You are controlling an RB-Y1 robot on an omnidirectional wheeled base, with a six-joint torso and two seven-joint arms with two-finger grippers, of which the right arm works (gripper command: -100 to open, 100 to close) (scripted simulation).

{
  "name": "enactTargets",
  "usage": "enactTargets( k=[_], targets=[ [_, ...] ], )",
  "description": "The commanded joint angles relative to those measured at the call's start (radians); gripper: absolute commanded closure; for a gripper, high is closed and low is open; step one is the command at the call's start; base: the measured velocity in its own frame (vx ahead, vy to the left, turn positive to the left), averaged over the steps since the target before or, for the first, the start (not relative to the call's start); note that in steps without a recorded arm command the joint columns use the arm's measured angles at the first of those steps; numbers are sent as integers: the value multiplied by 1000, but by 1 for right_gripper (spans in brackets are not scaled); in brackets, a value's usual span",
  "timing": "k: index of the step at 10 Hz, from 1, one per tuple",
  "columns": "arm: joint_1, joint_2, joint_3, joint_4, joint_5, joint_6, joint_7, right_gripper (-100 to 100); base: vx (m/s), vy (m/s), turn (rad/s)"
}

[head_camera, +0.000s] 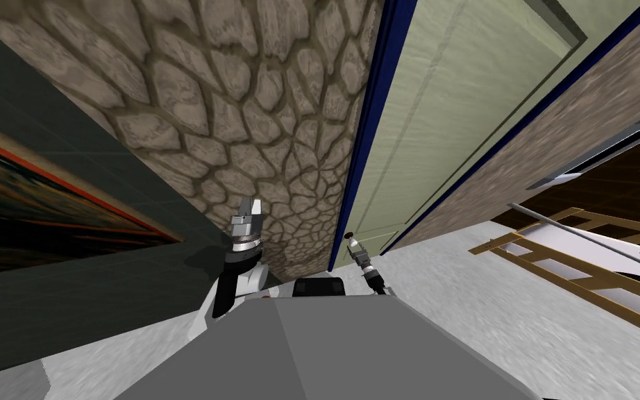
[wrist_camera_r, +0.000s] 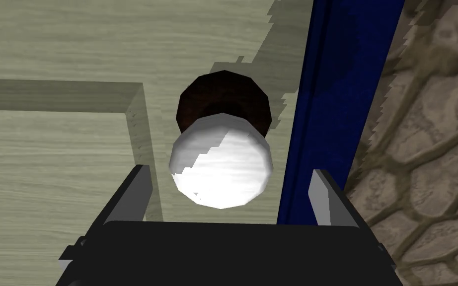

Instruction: Pull the door open

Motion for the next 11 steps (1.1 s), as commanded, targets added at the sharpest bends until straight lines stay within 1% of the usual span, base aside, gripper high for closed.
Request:
enactTargets(
  k=[1, 2, 3, 8, 9, 10, 11],
  targets=[
    [-8, -2, -5, 9, -7, 0, 0, -100, 157, 2, 54],
    [-10, -3, -5, 12, -5, -2, 1, -100, 46, -8, 25],
    [-10, -3, -5, 12, -5, -2, 1, 100, -12, 1, -19],
    [-10, -3, -5, 12, -5, -2, 1, 100, -5, 1, 0],
    [-13, -4, -2, 14, -17, -1, -27, 100, -21, -19, 49],
    [-13, -5, -2, 14, -22, 0, -39, 100, -47, -39, 72],
    [-15, -7, 1, 16, -37, 1, -71, 100, -66, -40, 96]
  ],
)
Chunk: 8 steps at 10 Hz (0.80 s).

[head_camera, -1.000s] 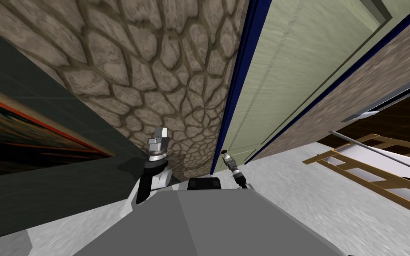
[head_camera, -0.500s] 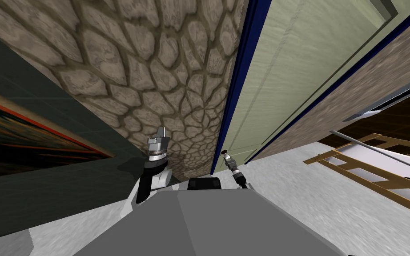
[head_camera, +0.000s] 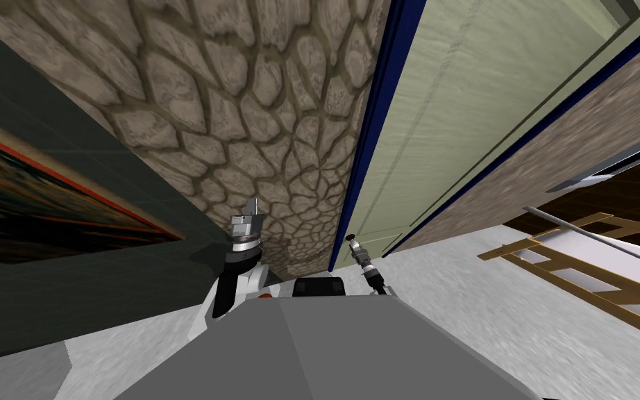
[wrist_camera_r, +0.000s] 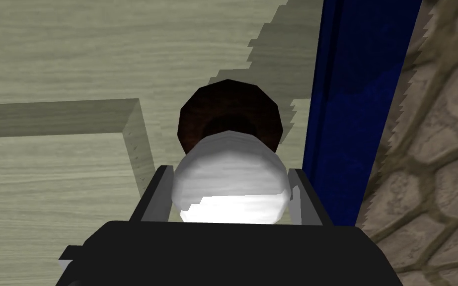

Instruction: Pull the door open

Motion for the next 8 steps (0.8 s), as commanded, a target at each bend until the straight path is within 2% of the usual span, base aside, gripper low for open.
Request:
enactTargets(
  k=[1, 7, 8],
  targets=[
    [-1, -2, 2, 4, -19, 0, -44, 100, -74, -45, 78],
    [-9, -11, 14, 14, -93, 6, -197, 100, -53, -30, 99],
    [-9, -11, 14, 14, -93, 6, -205, 100, -35, -24, 35]
  ],
)
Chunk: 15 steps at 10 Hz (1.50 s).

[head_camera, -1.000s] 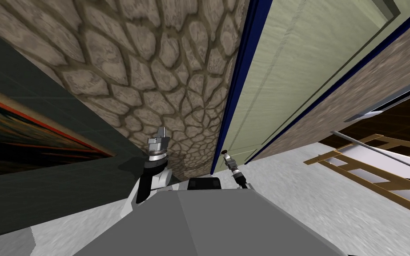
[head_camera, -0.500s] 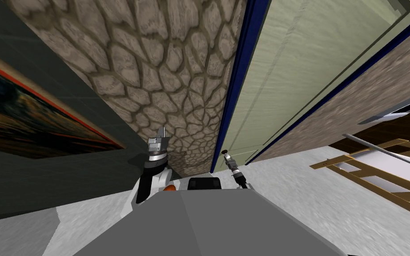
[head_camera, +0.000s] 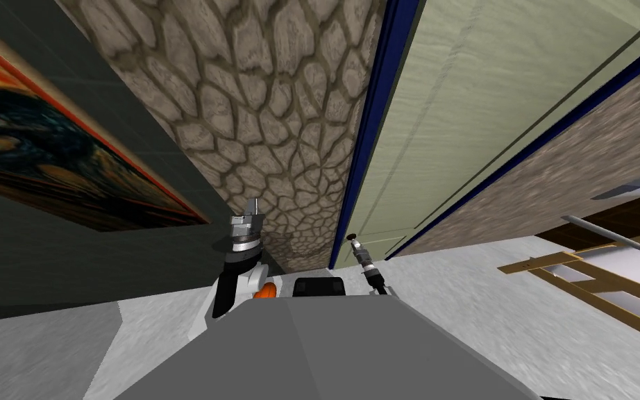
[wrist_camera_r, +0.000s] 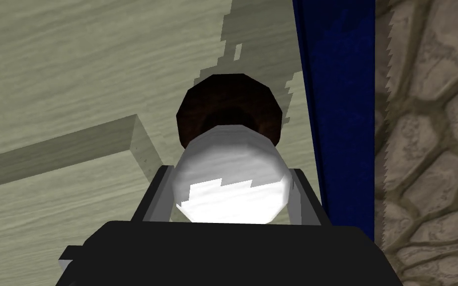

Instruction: Pull the door open

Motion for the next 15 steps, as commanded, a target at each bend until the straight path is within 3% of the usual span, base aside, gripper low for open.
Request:
enactTargets(
  k=[1, 15],
  targets=[
    [0, -4, 1, -5, -19, 4, -44, 100, -26, -9, 69],
    [-18, -25, 30, 19, -191, 17, -385, 100, -40, -18, 99]
  ],
)
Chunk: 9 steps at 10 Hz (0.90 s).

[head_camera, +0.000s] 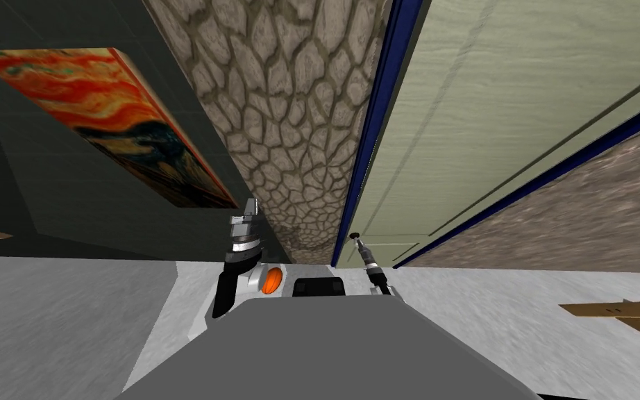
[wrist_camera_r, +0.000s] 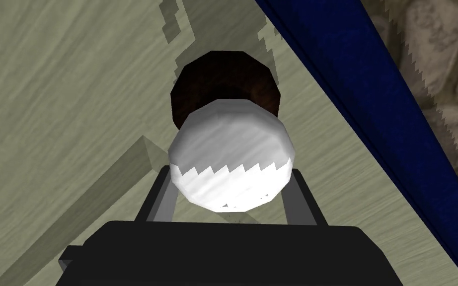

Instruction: Pull the door open

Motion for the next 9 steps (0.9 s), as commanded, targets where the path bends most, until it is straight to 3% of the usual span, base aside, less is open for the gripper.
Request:
enactTargets(
  k=[1, 9],
  targets=[
    [-4, 2, 13, 4, -31, 0, -50, 100, -62, -20, 193],
    [-13, -9, 29, 18, -123, 7, -231, 100, -43, -16, 95]
  ],
)
